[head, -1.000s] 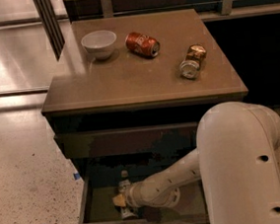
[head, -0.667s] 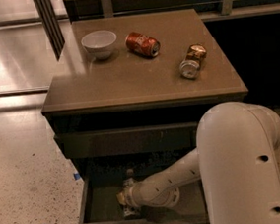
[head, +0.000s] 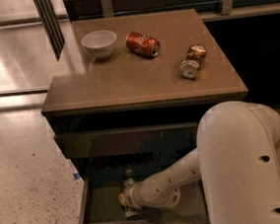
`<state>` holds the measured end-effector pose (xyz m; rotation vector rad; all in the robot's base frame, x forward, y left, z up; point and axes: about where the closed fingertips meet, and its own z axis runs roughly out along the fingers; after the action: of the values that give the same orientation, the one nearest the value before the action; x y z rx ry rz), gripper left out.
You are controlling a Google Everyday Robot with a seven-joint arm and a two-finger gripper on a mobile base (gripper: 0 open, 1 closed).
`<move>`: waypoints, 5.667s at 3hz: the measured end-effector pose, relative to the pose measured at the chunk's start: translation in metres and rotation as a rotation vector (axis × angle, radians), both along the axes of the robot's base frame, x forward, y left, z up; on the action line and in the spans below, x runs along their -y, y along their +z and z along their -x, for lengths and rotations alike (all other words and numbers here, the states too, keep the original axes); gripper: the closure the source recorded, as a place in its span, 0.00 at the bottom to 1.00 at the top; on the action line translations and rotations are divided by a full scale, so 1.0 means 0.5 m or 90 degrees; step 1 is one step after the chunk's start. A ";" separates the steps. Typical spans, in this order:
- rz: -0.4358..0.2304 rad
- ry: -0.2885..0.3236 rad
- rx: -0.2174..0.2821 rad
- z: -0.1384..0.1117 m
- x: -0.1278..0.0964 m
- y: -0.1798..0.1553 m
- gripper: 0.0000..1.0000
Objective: Pick blue plastic bottle from middle drawer and place on counter
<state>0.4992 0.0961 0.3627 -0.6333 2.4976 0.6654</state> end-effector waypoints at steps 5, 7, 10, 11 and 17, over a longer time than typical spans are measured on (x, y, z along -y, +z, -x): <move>0.119 0.230 0.145 0.101 0.092 0.406 1.00; 0.120 0.255 0.225 0.141 0.106 0.611 1.00; 0.088 0.249 0.259 0.130 0.095 0.667 1.00; 0.118 0.215 0.336 0.121 0.163 0.797 1.00; 0.169 0.130 0.542 -0.101 0.254 1.127 1.00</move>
Offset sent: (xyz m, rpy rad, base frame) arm -0.0313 -0.0476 0.1323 -0.1422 -0.1389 0.2846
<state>0.5497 -0.0310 0.9264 -1.0185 1.7357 0.0699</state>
